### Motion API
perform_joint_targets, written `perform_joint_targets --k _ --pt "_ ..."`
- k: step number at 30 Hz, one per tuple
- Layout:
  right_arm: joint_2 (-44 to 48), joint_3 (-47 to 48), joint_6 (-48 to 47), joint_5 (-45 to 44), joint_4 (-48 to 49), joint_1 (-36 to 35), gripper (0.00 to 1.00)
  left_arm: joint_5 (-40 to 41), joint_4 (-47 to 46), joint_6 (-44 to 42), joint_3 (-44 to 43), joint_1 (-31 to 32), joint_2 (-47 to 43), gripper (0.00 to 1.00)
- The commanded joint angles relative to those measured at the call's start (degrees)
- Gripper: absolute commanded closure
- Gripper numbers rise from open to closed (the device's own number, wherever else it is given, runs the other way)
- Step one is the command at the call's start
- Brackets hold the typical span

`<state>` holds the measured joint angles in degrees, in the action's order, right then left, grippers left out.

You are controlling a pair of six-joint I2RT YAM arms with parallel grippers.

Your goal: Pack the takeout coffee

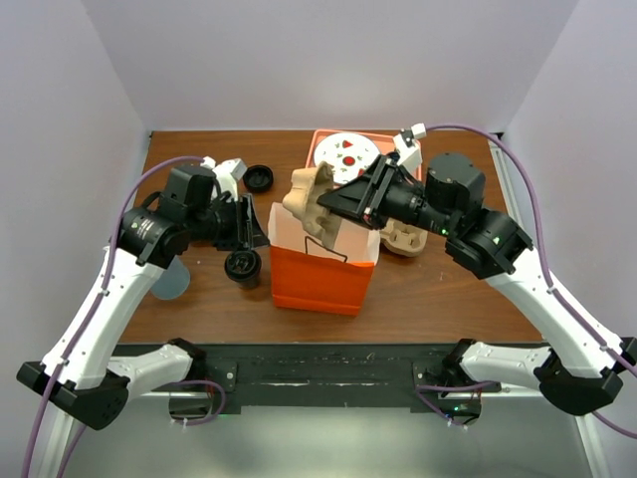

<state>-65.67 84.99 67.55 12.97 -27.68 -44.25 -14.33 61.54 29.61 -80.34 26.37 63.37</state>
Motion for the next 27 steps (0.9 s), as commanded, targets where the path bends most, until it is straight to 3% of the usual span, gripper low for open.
perform_joint_targets --k 1,15,27 --pt "1.8 -0.3 0.5 -0.1 1.0 -0.2 0.68 -1.1 -2.2 1.5 0.2 0.1 -1.4 0.52" --pt "3.9 -2.9 2.9 6.8 5.4 -0.4 0.67 0.1 -2.9 1.9 2.6 0.1 -2.5 0.48" --pt "11.4 -7.8 -0.6 8.2 -2.1 -0.3 0.64 0.0 -3.0 2.4 4.5 0.1 -4.1 0.6"
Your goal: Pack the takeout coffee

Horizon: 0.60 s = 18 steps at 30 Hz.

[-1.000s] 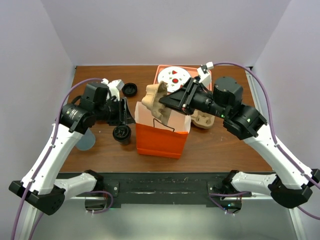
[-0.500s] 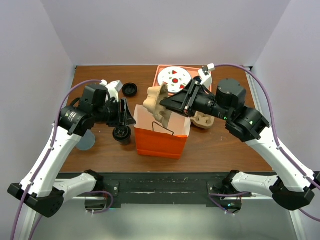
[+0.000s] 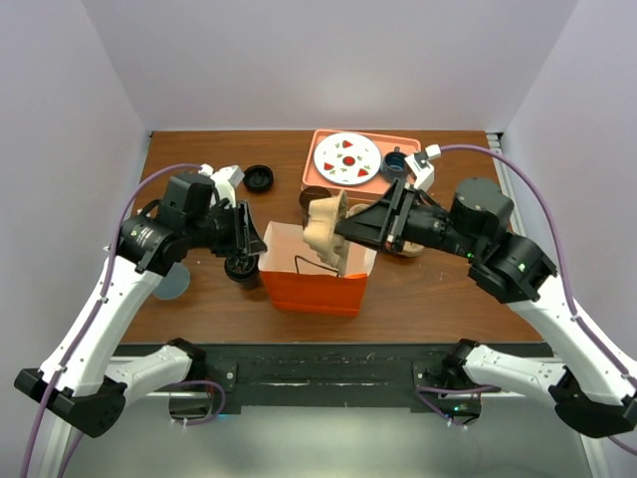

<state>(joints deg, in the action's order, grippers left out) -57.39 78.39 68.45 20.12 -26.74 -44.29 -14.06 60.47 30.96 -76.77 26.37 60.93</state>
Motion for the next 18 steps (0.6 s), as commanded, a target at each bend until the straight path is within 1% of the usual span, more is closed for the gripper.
perform_joint_targets --k 1,9,12,14,18 --pt "3.3 -1.4 -2.1 0.5 -3.6 -0.2 0.64 -0.3 -2.0 1.0 1.1 0.1 -1.8 0.61" --pt "4.6 -0.9 -4.6 -2.2 -7.6 -0.3 0.63 -0.8 -2.2 1.4 1.9 0.1 -2.3 0.62" --pt "4.5 -2.5 -5.0 -2.5 -5.3 -0.2 0.63 -1.1 -2.6 1.6 2.0 0.1 -2.5 0.61" --pt "2.8 -2.5 -5.4 -2.3 -3.9 -0.3 0.63 -1.3 -2.8 1.7 2.2 0.1 -2.6 0.61" --pt "-0.4 -0.2 -6.0 -2.2 -2.4 -0.2 0.63 -1.3 -3.0 1.9 2.5 0.1 -2.8 0.61"
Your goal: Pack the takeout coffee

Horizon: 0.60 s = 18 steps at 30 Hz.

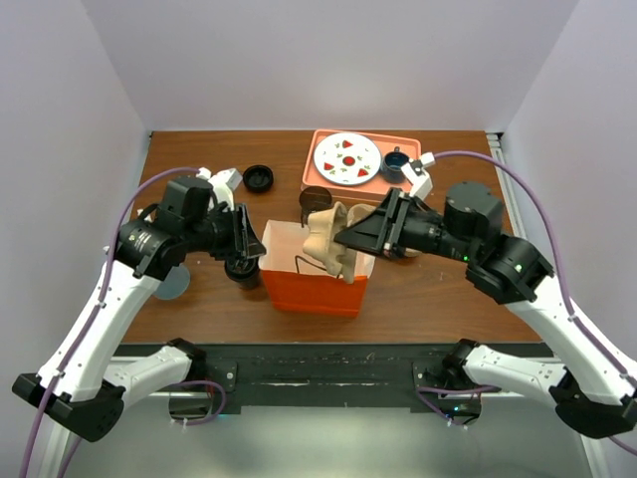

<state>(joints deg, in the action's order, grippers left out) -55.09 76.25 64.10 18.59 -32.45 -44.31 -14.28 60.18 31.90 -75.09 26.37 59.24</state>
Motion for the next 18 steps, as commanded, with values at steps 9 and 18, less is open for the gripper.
perform_joint_targets --k 9,18 --pt "-6.7 2.3 -3.9 -4.4 3.1 -0.2 0.61 -1.1 -3.9 1.6 3.7 0.1 -2.1 0.61" --pt "-9.6 5.8 -7.7 -8.7 1.2 -0.2 0.61 -0.6 -3.8 1.8 4.2 0.1 -2.1 0.62"
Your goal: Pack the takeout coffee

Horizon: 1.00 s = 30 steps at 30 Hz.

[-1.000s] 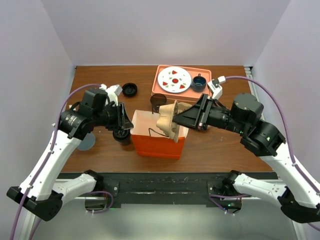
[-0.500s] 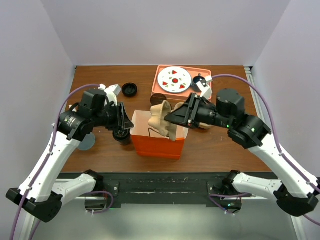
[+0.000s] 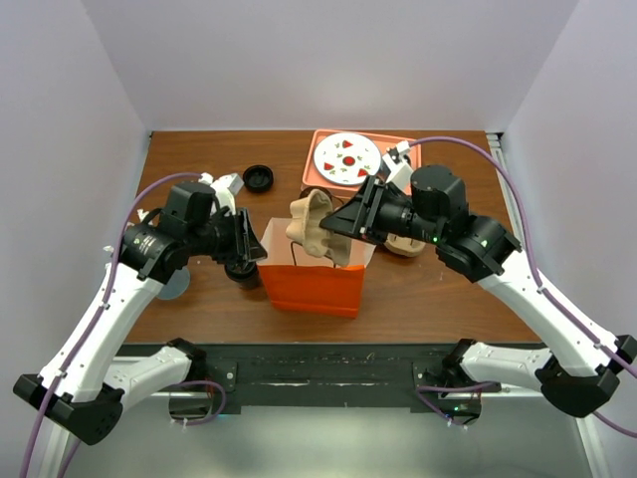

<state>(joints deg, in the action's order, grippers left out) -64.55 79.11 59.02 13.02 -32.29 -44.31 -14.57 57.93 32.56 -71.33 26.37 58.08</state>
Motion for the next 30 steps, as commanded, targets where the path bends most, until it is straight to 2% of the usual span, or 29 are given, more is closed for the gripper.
perform_joint_targets --k 1,8,20,26,30 --pt "0.0 2.4 -2.3 -3.4 2.0 -0.2 0.61 -0.2 -1.3 1.2 0.5 0.1 -1.0 0.62" --pt "2.9 -1.6 2.0 -7.3 6.0 -0.2 0.6 0.5 -1.3 1.3 0.9 0.1 -0.8 0.62" --pt "4.8 -7.8 5.0 -7.0 5.4 -0.2 0.6 0.2 -2.2 2.1 0.6 0.1 -0.1 0.62" --pt "2.2 -4.6 4.2 -8.7 -1.9 -0.2 0.6 -3.0 -3.3 4.0 -0.7 0.1 -0.4 0.62" --pt "-1.8 3.1 1.0 -10.6 -12.1 -0.2 0.61 -4.8 -4.8 7.2 -0.1 0.1 -2.6 0.63"
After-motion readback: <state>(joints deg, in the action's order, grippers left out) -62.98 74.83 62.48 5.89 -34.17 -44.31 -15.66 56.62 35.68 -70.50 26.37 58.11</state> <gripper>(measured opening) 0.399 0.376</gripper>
